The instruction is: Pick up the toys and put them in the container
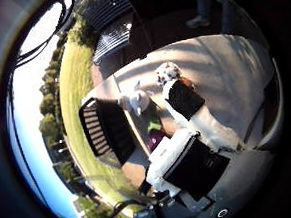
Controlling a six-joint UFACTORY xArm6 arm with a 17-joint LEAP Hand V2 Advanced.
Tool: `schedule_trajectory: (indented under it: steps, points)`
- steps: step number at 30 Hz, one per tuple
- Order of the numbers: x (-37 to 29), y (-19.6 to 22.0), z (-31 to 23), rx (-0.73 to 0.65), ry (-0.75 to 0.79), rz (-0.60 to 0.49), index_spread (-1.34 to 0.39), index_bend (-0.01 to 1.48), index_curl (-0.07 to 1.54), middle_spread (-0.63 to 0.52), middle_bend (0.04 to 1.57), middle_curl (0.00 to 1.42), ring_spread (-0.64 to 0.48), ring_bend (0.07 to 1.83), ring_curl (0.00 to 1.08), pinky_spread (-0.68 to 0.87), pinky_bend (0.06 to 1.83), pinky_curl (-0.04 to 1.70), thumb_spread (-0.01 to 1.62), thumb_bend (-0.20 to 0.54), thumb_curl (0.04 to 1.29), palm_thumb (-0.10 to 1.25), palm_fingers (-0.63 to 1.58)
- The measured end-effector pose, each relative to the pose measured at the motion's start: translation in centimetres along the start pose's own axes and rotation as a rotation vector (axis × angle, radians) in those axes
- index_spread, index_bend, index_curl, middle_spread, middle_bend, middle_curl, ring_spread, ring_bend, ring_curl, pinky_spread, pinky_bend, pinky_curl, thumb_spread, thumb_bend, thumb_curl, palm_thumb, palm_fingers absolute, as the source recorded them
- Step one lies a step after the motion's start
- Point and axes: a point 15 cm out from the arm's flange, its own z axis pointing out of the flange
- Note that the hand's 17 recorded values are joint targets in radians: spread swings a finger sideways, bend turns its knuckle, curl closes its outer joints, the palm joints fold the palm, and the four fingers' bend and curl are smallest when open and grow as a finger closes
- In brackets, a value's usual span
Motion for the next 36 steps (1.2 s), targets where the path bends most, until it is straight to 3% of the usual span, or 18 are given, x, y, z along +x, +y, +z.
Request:
schedule_trajectory:
  steps: [6,13,18,22,26,28,29,32,36]
  points:
    - [-1.3,0.3,6.4,-0.036,-0.005,0.019,-0.03,0.15,0.30,0.08,0.18,0.33,0.31,0.40,0.35,0.45,0.52,0.25,1.16,-0.033,0.34,0.46,0.37]
    - [-4.2,1.6,10.2,-0.097,-0.004,0.001,0.01,0.17,0.29,0.11,0.20,0.34,0.33,0.46,0.35,0.48,0.57,0.24,1.13,-0.042,0.32,0.40,0.44]
    - [-5.9,2.6,12.3,-0.133,-0.002,-0.014,0.00,0.18,0.29,0.09,0.25,0.36,0.35,0.60,0.37,0.50,0.57,0.21,1.12,-0.037,0.31,0.37,0.68]
    - [-6.6,3.2,13.3,-0.154,-0.001,-0.028,-0.07,0.19,0.28,0.06,0.31,0.38,0.32,0.69,0.39,0.53,0.77,0.24,1.11,-0.025,0.31,0.38,1.05]
    - [-7.2,3.6,13.9,-0.166,0.001,-0.040,-0.27,0.39,0.37,0.01,0.57,0.48,0.25,0.81,0.45,0.51,0.89,0.29,1.12,0.006,0.34,0.50,1.44]
    - [-7.5,3.8,13.9,-0.174,0.002,-0.045,-0.31,0.43,0.40,0.00,0.68,0.53,0.20,0.92,0.49,0.48,0.98,0.34,1.12,0.041,0.38,0.61,1.48]
    - [-7.6,3.8,13.6,-0.177,0.002,-0.048,-0.35,0.46,0.43,-0.03,0.79,0.58,0.16,1.04,0.53,0.45,1.06,0.37,1.11,0.059,0.41,0.69,1.40]
    - [-7.4,4.2,13.0,-0.195,0.001,-0.046,-0.42,0.50,0.48,-0.06,0.96,0.67,0.09,1.18,0.59,0.40,1.21,0.44,1.08,0.090,0.46,0.83,1.26]
    - [-6.4,4.9,11.3,-0.226,-0.004,-0.030,-0.53,0.59,0.57,-0.10,1.12,0.77,0.01,1.29,0.67,0.31,1.39,0.54,1.05,0.106,0.54,0.95,1.10]
